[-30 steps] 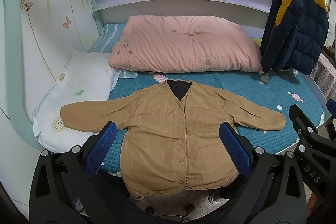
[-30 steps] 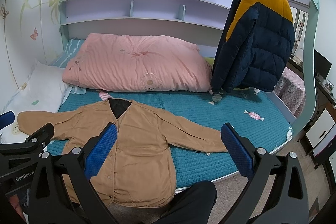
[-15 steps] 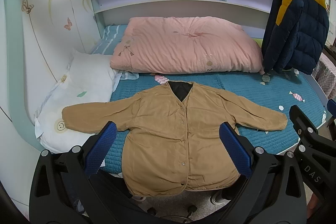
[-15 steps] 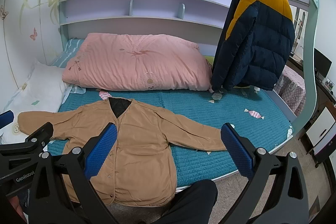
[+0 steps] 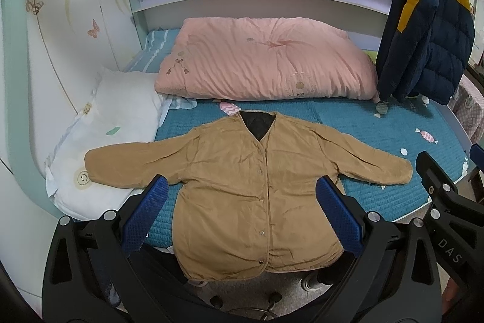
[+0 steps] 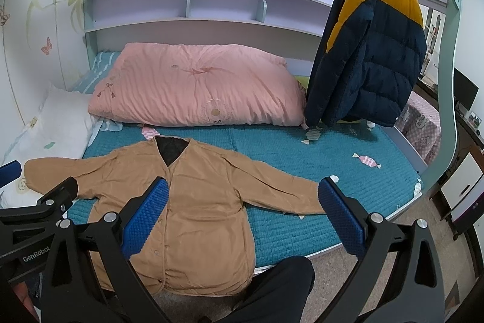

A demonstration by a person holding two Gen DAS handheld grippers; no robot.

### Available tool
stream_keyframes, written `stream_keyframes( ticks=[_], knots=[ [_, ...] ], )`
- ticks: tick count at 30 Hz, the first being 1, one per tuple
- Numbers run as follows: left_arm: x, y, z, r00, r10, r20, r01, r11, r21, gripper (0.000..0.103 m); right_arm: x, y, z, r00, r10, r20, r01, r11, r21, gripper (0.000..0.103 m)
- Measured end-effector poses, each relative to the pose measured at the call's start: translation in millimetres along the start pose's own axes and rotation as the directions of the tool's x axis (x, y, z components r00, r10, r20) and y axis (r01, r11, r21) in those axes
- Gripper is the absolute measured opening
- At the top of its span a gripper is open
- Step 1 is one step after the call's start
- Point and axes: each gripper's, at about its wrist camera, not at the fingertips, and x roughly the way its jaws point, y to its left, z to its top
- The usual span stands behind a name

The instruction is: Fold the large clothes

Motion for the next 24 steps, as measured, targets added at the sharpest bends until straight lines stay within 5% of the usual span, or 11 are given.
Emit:
stream_keyframes(
  ticks=[24],
  knots=[
    [34.3, 35.1, -3.4, 0.997, -0.041, -0.073, 0.037, 0.998, -0.052, 0.098, 23.7, 37.6, 4.3, 0.998, -0.015, -0.064, 0.011, 0.998, -0.062, 0.096]
  ],
)
